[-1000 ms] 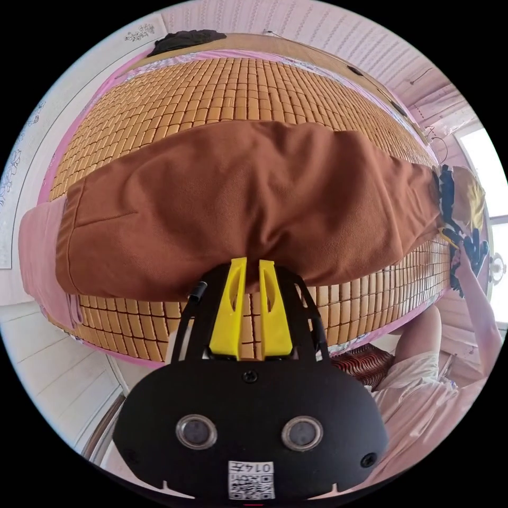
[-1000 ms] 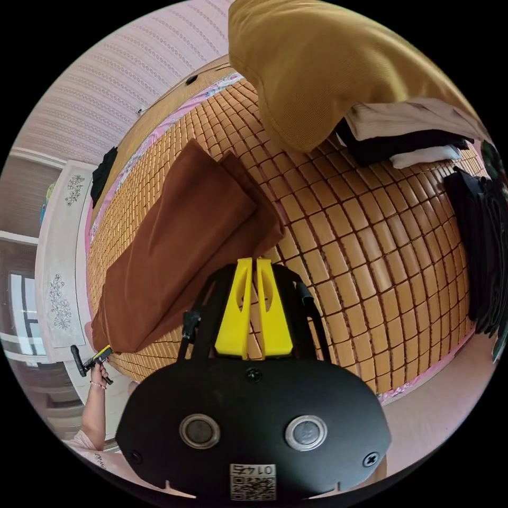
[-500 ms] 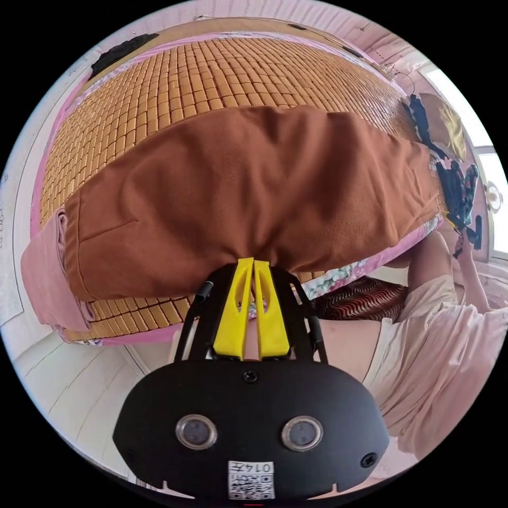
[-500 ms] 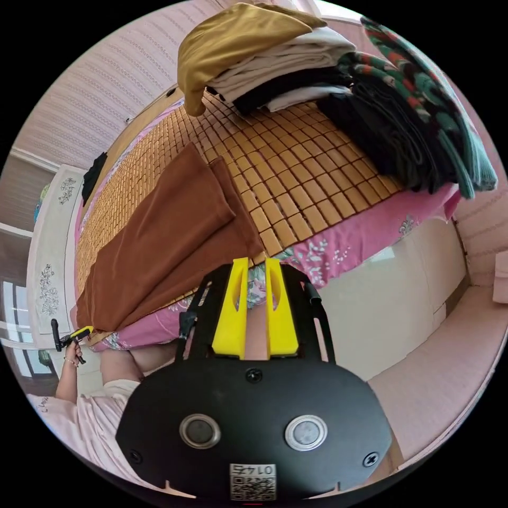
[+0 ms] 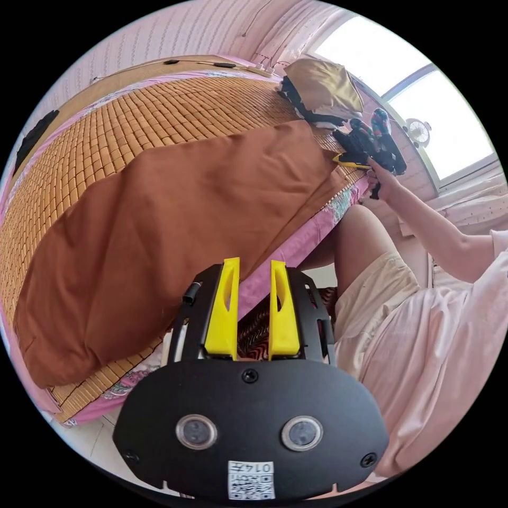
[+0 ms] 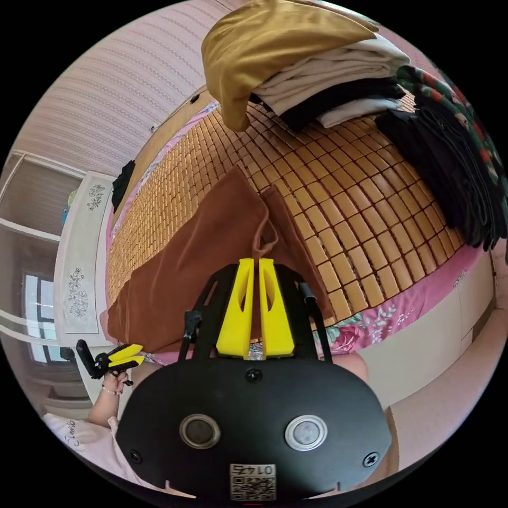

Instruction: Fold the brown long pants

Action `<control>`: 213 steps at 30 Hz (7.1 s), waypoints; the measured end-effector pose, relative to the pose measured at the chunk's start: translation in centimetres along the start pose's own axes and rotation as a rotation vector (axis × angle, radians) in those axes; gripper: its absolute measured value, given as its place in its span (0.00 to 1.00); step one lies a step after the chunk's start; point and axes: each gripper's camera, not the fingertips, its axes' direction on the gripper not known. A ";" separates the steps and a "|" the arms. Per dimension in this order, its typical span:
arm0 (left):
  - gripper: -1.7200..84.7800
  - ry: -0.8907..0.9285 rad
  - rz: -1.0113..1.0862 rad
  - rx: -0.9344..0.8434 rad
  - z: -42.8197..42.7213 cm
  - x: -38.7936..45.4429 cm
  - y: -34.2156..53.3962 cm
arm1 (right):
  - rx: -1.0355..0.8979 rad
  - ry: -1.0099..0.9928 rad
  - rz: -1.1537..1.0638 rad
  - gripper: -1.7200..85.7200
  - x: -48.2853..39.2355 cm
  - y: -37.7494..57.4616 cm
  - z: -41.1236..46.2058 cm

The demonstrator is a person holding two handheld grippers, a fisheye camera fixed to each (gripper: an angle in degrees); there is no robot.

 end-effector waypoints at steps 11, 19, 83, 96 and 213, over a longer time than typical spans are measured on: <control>0.12 -0.003 0.029 -0.107 4.9 0.8 -2.6 | -0.056 0.036 0.117 0.04 2.9 5.2 1.1; 0.10 0.004 -0.039 -0.077 6.2 1.1 -2.1 | 0.114 0.272 0.094 0.03 -3.6 6.2 -0.7; 0.17 -0.130 -1.286 0.646 -23.4 -28.8 39.3 | -0.505 0.141 -1.249 0.01 -64.3 18.3 35.4; 0.10 -0.131 -1.212 0.566 -25.5 -30.8 42.2 | -0.476 0.240 -1.334 0.01 -67.1 22.0 38.8; 0.01 -0.153 -0.426 0.022 -1.4 -6.3 13.7 | 0.312 -0.668 -0.092 0.06 19.7 -1.9 -13.6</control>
